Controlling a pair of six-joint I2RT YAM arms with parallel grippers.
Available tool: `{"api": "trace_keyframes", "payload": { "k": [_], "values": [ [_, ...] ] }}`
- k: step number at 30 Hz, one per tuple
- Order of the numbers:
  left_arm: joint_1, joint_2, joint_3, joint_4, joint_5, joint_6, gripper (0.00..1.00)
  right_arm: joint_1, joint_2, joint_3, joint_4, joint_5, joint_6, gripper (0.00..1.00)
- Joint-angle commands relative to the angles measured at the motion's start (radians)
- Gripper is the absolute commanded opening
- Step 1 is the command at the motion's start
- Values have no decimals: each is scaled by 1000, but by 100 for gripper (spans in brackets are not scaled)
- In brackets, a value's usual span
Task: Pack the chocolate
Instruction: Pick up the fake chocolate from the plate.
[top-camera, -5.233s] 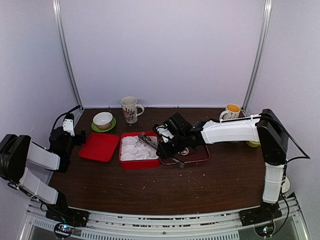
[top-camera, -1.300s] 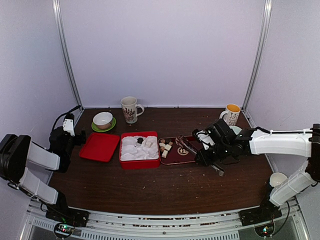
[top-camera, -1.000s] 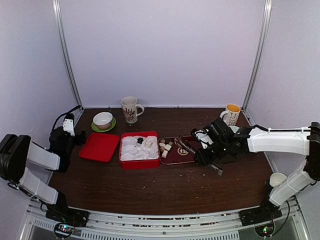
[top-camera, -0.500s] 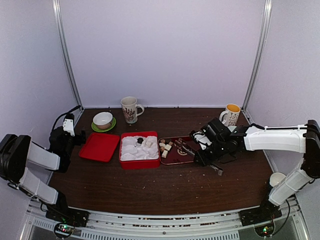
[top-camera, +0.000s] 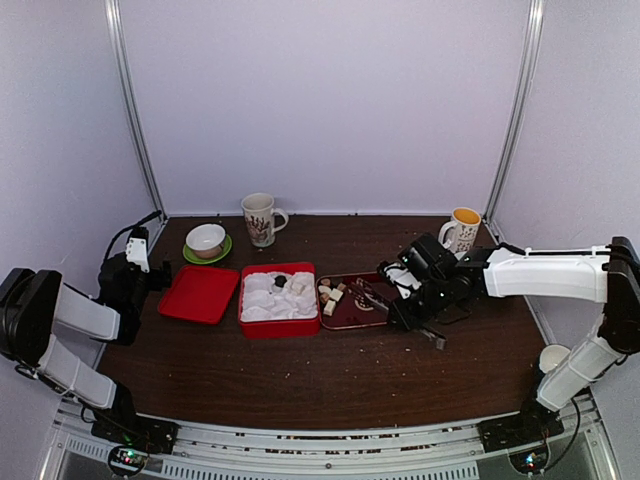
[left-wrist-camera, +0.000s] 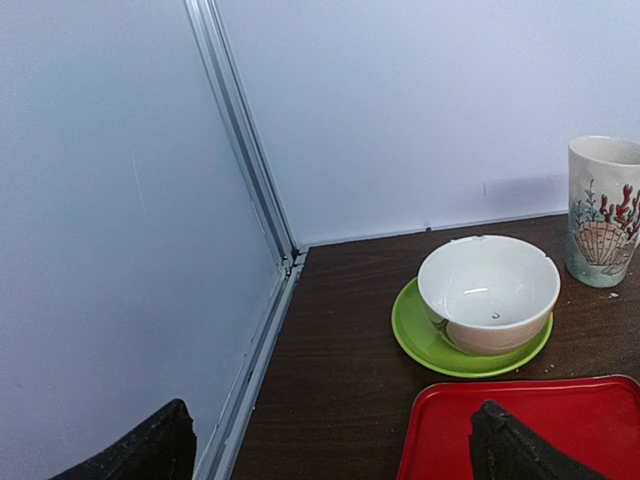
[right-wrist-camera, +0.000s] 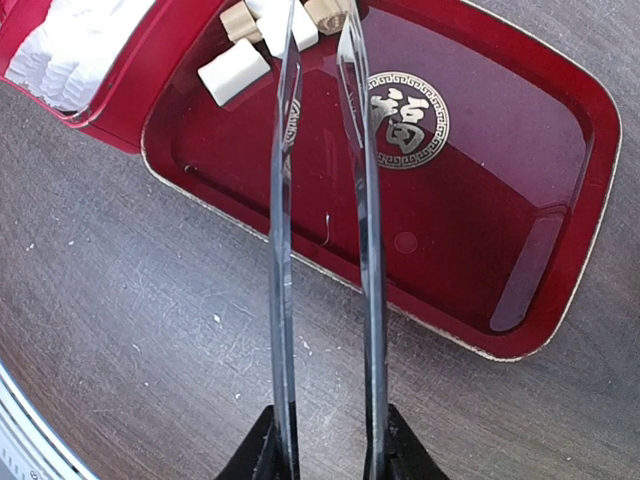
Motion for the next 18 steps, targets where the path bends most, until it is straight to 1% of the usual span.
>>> {"api": "trace_keyframes", "payload": {
  "k": [1,18],
  "values": [
    [6,-1,-4,36,10,7,98,-6,2,27,-11,27,-9,30],
    [5,-1,-4,37,10,7,98,-7,39,58,-49,40,-21,30]
  ]
}}
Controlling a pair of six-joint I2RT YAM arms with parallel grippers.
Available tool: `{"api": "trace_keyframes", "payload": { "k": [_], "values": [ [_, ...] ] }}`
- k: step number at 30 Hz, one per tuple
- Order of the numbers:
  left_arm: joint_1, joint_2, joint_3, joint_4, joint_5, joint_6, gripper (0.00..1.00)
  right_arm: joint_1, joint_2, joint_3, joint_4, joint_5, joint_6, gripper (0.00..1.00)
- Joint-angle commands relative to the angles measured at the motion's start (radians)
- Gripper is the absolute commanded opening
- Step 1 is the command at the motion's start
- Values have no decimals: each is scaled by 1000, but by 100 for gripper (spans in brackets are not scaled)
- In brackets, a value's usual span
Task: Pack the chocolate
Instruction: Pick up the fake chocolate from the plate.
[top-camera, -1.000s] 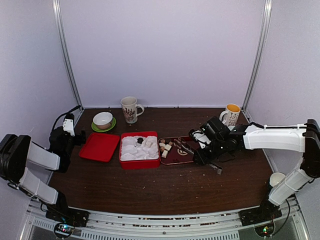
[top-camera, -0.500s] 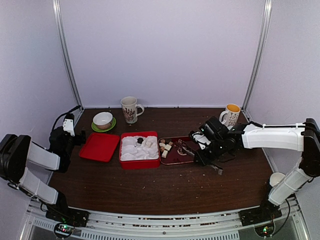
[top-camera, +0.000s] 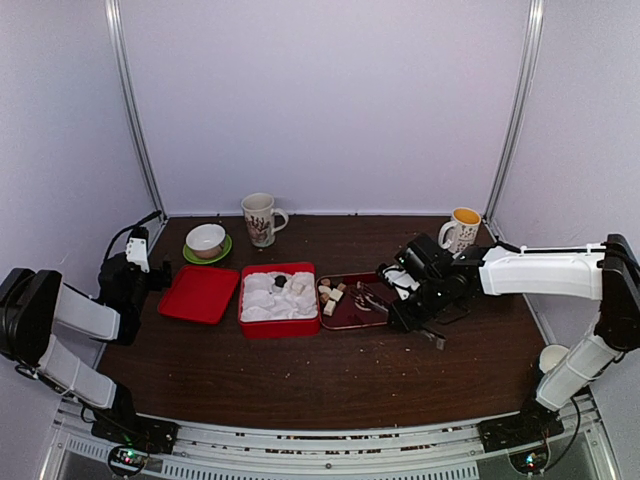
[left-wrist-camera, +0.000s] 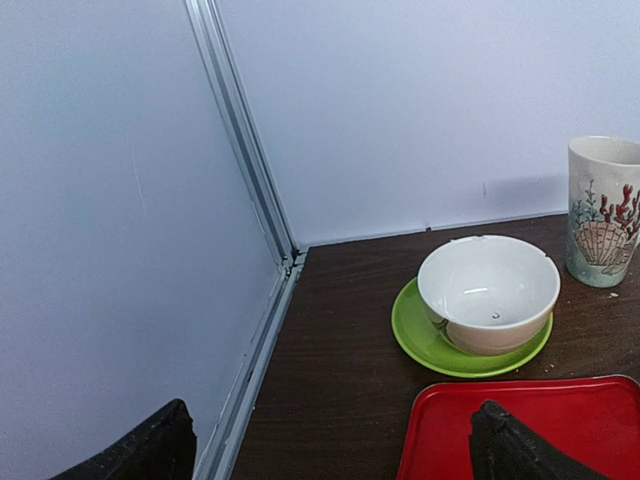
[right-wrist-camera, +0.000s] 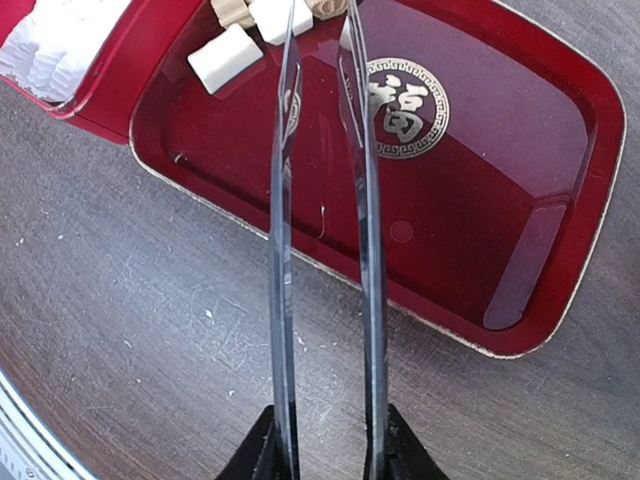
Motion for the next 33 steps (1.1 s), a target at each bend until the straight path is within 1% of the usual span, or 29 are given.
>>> {"api": "trace_keyframes", "payload": {
  "k": [1,13,18,29,33],
  "values": [
    [5,-2,-4,37,10,7,98,-7,13,35,-16,39,-18,30],
    [6,-2,-4,36,11,7,98,-18,20,45,-49,104,-32,30],
    [7,-1,-3,37,10,7,98,-23,22,43,-57,177,-16,30],
    [6,-1,-3,36,10,7,98,-27,80,92,-46,73,-30,31],
    [6,-1,-3,37,11,7,98,-27,80,95,-24,1,-43,31]
  ]
}}
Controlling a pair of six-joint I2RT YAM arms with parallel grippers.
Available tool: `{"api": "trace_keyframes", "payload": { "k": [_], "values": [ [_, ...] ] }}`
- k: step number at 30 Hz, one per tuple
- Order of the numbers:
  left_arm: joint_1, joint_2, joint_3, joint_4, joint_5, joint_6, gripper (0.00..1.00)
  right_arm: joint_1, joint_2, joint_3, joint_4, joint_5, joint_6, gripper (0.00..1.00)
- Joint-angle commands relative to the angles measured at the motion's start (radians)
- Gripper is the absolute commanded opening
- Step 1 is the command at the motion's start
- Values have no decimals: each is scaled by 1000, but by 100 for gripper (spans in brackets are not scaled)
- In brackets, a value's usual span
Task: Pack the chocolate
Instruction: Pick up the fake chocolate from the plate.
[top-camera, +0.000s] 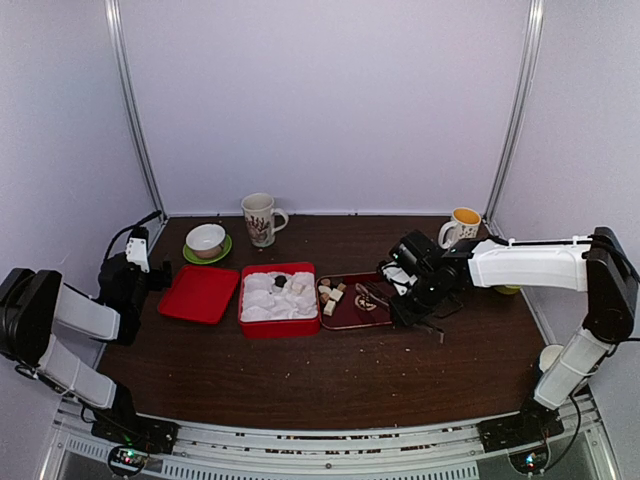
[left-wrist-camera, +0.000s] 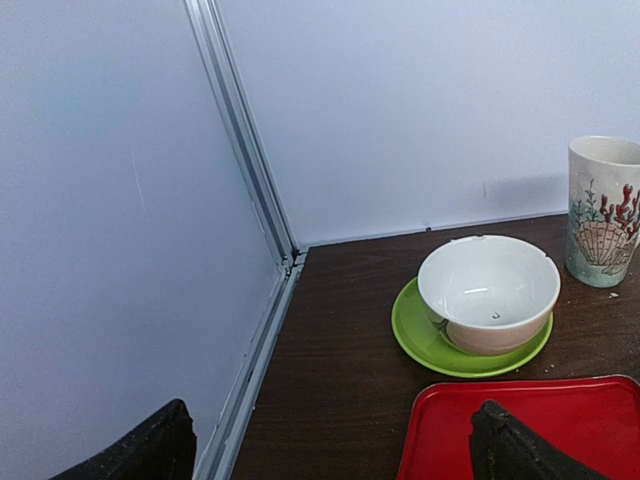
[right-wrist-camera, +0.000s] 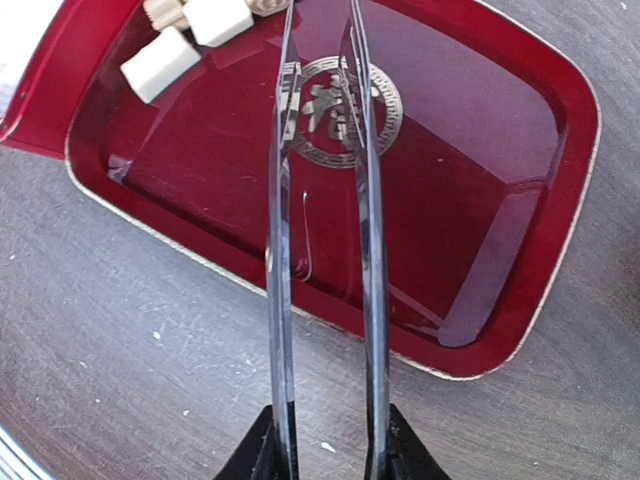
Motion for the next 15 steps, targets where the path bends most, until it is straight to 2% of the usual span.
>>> {"api": "trace_keyframes", "payload": {
  "k": [1,15],
  "values": [
    [5,-1,-3,37,10,6,98,-2,1,26,33,-86,-19,31],
    [6,-1,-2,37,10,7,98,-3,19,35,60,-166,-18,32]
  ]
}}
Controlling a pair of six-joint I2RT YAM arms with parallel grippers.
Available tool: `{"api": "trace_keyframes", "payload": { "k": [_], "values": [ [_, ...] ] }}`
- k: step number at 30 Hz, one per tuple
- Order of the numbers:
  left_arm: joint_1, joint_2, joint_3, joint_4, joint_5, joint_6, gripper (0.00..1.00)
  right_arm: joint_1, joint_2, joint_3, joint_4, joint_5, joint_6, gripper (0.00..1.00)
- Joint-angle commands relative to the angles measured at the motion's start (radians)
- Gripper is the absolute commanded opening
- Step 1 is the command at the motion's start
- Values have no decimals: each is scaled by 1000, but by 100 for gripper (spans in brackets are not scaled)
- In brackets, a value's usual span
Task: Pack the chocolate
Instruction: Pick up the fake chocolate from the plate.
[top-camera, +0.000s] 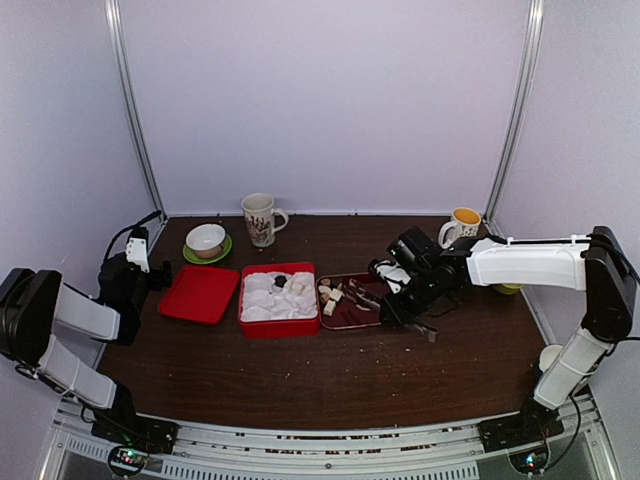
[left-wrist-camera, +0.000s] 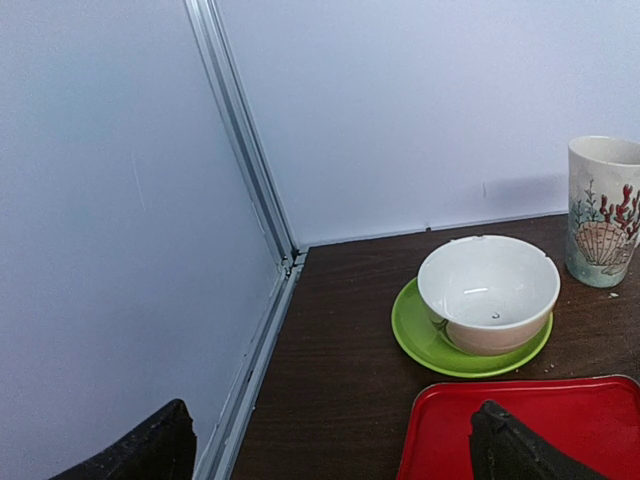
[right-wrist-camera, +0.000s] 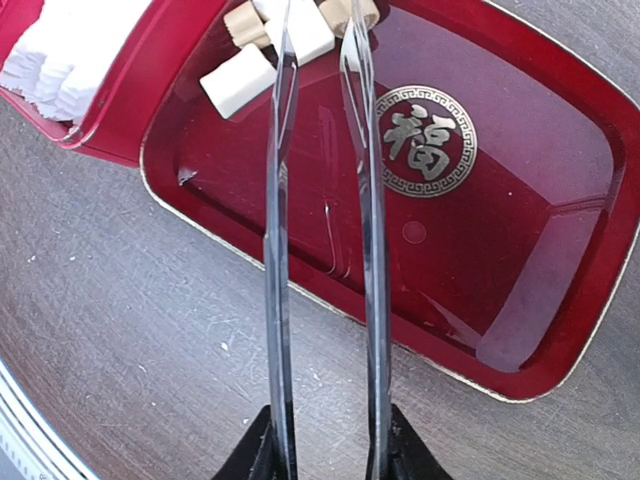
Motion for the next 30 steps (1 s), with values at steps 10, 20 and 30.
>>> {"api": "trace_keyframes", "payload": {
  "k": [10,20,30],
  "values": [
    [5,-1,-2,37,10,7,98,-1,34,13,36,-52,-12,32],
    [6,-1,-2,36,9,7,98,0,64,22,44,-62,-10,32],
    [6,-1,-3,37,10,7,98,4,109,49,46,-44,-8,33]
  ]
}}
